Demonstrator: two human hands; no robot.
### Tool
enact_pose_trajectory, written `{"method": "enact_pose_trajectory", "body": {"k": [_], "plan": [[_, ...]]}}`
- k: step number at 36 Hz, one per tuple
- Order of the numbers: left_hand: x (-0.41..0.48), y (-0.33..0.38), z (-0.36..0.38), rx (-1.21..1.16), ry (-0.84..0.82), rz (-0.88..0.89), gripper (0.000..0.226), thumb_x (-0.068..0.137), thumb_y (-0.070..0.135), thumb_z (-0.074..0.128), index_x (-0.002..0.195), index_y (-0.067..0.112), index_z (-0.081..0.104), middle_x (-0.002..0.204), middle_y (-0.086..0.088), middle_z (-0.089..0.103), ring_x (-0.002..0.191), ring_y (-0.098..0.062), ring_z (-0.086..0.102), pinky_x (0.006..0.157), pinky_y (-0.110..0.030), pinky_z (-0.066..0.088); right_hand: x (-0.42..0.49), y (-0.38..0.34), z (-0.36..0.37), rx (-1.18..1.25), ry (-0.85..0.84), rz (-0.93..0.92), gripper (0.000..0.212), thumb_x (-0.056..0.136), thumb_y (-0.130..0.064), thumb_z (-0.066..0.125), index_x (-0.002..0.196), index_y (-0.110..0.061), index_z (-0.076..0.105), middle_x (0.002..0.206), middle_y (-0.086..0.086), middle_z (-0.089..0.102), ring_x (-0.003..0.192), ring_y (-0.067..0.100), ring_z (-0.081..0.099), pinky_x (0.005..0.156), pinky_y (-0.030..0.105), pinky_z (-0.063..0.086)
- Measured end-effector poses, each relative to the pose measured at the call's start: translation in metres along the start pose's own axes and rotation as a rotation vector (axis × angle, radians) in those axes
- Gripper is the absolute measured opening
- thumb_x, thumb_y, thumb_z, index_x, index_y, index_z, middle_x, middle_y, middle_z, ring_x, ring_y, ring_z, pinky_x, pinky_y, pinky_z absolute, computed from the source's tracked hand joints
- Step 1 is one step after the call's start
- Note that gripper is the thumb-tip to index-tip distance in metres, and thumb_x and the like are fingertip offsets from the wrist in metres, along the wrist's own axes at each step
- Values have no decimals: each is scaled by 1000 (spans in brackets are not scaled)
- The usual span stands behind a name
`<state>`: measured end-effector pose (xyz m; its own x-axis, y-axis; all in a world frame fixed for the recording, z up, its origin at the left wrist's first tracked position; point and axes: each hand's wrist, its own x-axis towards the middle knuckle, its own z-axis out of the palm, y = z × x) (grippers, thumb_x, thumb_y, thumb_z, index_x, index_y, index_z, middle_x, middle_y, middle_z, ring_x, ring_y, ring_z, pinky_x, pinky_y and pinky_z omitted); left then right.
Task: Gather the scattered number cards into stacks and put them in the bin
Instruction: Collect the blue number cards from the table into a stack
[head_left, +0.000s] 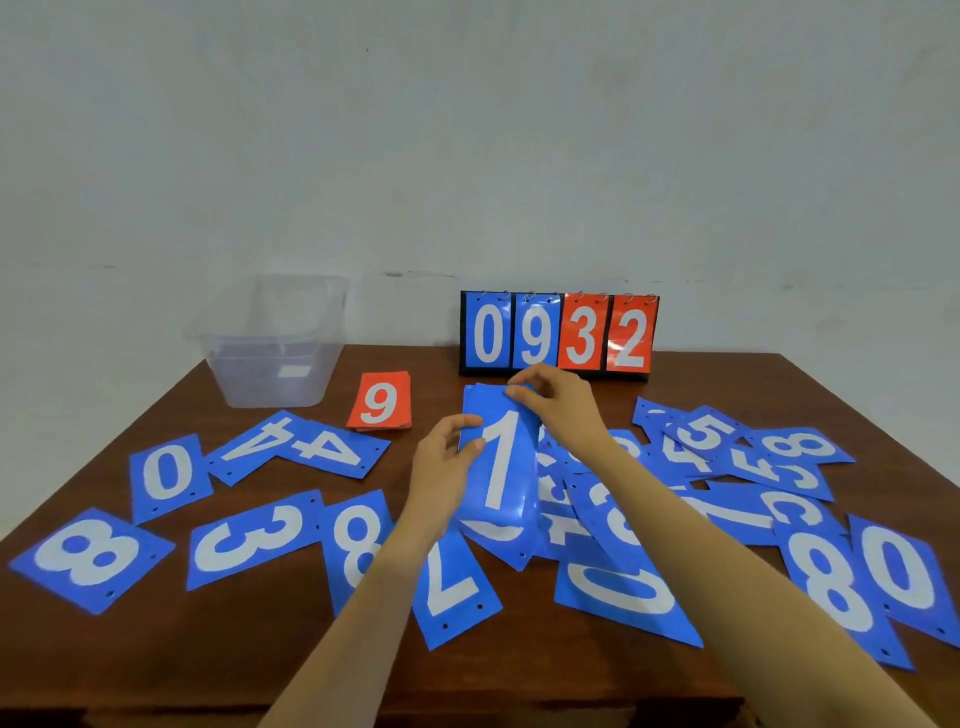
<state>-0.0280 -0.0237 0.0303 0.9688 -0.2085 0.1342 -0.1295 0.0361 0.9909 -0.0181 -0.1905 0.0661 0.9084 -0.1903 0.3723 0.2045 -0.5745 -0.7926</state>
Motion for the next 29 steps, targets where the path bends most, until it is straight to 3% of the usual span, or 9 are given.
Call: {"method": "enact_pose_trajectory", "body": {"k": [2, 5, 7, 10, 12, 16, 18, 21, 29], "plan": [[9, -7, -3, 68, 54, -14, 22, 94, 7, 55, 111, 19, 60, 100, 19, 54, 79, 11, 55, 58, -3, 45, 10, 8, 6, -12, -24, 45, 13, 93, -22, 58, 99, -14, 65, 95, 0, 66, 82, 11, 60, 69, 20, 49], [20, -19, -13, 86, 156, -62, 25, 96, 5, 49, 113, 21, 57, 92, 21, 51, 62, 21, 53, 50, -4, 44, 27, 28, 13, -197, -104, 186, 30, 94, -26, 56, 121, -12, 57, 116, 5, 62, 97, 18, 60, 73, 22, 48], [26, -27, -20, 97, 205, -85, 30, 96, 2, 44, 115, 22, 56, 85, 18, 50, 52, 10, 52, 46, -9, 40, 36, 45, 17, -392, -248, 310, 46, 93, -29, 58, 132, -7, 48, 126, 10, 55, 110, 26, 55, 84, 29, 44], [36, -41, -30, 109, 236, -121, 37, 95, -1, 42, 118, 25, 55, 80, -1, 53, 40, -6, 30, 39, -19, 30, 47, 63, 24, -594, -450, 453, 71, 84, -45, 65, 135, -3, 39, 125, 15, 47, 113, 32, 47, 82, 34, 39], [41, -48, -35, 126, 255, -148, 38, 94, -2, 43, 117, 26, 55, 80, -4, 53, 41, -6, 27, 38, -19, 29, 54, 68, 27, -631, -495, 514, 86, 76, -52, 71, 136, -3, 35, 133, 16, 42, 122, 34, 41, 87, 37, 40], [48, -54, -39, 140, 254, -149, 36, 95, -2, 43, 116, 24, 55, 84, 11, 54, 54, -13, 40, 46, -22, 37, 66, 72, 31, -726, -541, 596, 106, 71, -53, 75, 146, -4, 20, 151, 17, 21, 139, 34, 20, 110, 43, 30], [51, -57, -40, 114, 244, -161, 36, 95, -2, 44, 116, 23, 56, 82, 15, 53, 67, -22, 45, 55, -32, 42, 73, 72, 33, -766, -559, 613, 107, 69, -55, 76, 147, -5, 20, 152, 17, 16, 141, 35, 15, 111, 44, 27], [53, -61, -40, 91, 237, -182, 36, 95, -2, 45, 114, 26, 57, 77, 15, 51, 74, -23, 47, 64, -37, 43, 80, 73, 35, -804, -578, 629, 108, 66, -55, 78, 146, -7, 22, 152, 17, 17, 140, 36, 15, 111, 46, 26], [52, -59, -41, 73, 280, -190, 35, 96, 0, 45, 120, 25, 55, 85, 14, 54, 71, -22, 49, 56, -32, 43, 86, 74, 43, -872, -558, 641, 112, 59, -58, 81, 141, -7, 26, 146, 18, 20, 136, 35, 21, 112, 47, 28]]}}
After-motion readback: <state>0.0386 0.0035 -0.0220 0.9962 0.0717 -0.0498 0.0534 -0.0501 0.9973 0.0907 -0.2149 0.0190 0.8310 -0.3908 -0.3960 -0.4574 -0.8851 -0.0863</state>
